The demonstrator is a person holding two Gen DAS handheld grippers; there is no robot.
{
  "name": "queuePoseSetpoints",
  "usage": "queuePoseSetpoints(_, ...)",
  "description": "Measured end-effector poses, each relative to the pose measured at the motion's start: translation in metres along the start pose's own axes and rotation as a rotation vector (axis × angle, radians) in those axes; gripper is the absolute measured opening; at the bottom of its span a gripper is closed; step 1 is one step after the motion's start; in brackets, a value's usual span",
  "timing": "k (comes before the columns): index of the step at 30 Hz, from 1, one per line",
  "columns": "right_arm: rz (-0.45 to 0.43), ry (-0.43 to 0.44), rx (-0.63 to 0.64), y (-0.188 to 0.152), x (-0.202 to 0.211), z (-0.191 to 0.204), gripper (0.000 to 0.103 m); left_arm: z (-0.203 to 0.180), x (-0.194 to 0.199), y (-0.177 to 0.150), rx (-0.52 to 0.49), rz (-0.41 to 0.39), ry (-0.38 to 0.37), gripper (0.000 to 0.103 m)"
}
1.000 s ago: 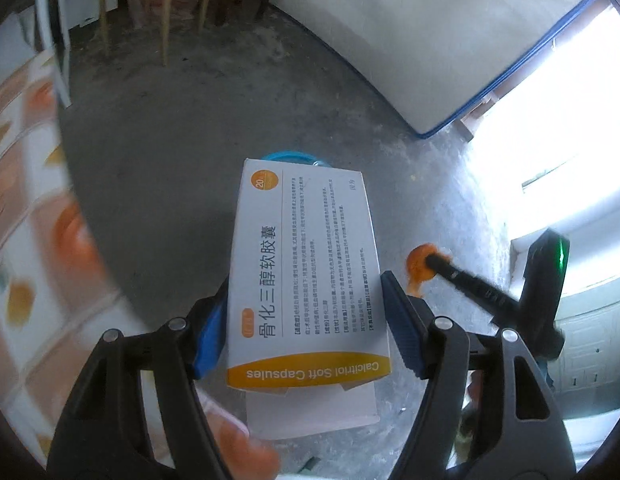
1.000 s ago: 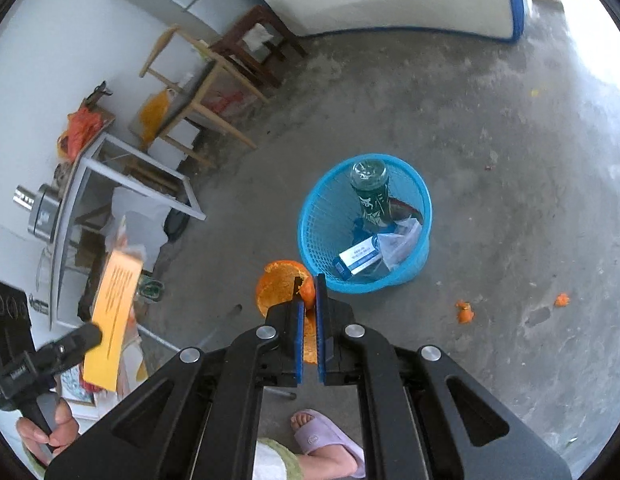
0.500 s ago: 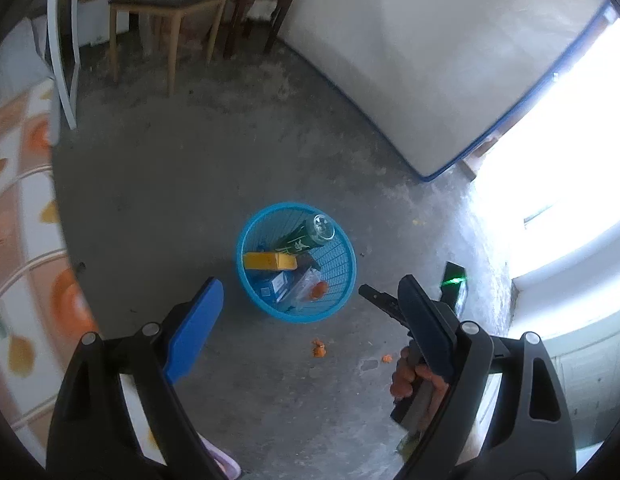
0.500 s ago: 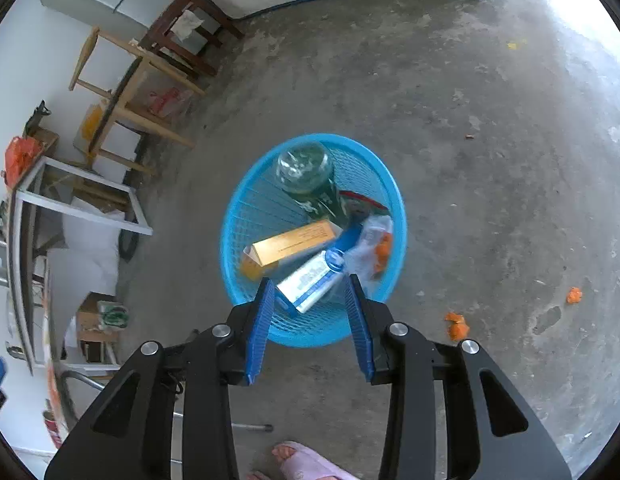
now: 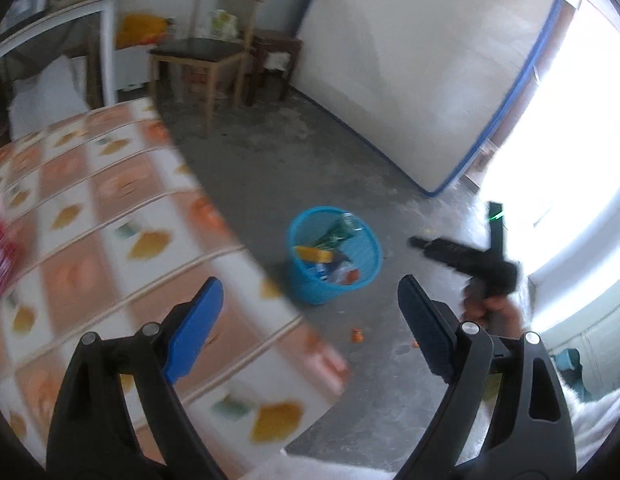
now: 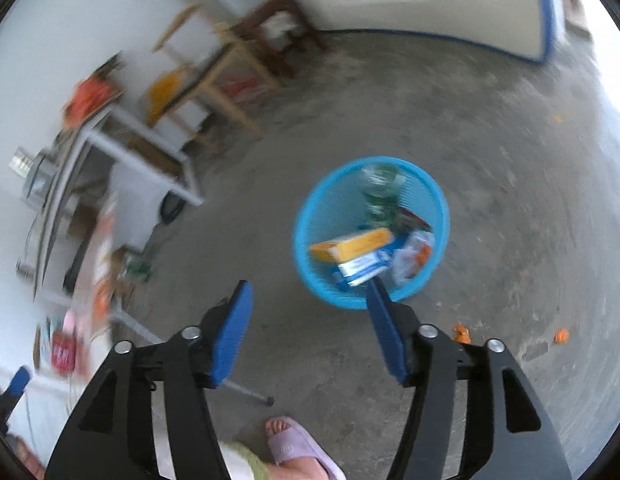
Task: Collect trash
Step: 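Bring both open tools back toward the red can on the table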
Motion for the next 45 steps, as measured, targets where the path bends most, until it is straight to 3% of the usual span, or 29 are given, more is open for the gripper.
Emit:
queuePoseSetpoints(8,-0.017,0.132,0.146,0.001,0.029,0.109,0.072,0.077,0.059,-0.058,0.133,-0.084,0.164,0.085)
queuePoseSetpoints(16,0.132,0.218,0.340,-0.021,-0.013,0.242,0.072,0.142,0.113,-0.100,0.292,-0.183,0.265,0.085)
queuePoseSetpoints(24,0.231,0.314,0.490,-0.058,-0.031,0.357,0.072,0.179,0.154,-0.124,0.357,-0.269,0.335,0.085)
queuePoseSetpoints(30,0.307,0.306,0.566,-0.089,-0.039,0.403,0.072,0.198,0.166,-0.138,0.370,-0.283,0.358,0.086)
queuePoseSetpoints(32,0.326,0.298,0.581,-0.096,-0.042,0.410,0.077,0.205,0.167,-0.141,0.376,-0.284,0.357,0.086)
queuePoseSetpoints(45,0.335,0.222,0.628,-0.119,-0.055,0.445,0.090,0.231,0.174,-0.153,0.418,-0.300,0.366,0.089)
Point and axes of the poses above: each gripper's, at about its wrist camera, not at the fingertips, and x roughly against the way its jaws point, z to its left, y to its top, the point moved 2 cm from there along -x, roughly the way its jaws point, and after that the axes turned 4 degrees about z, right-handed, at the moved point
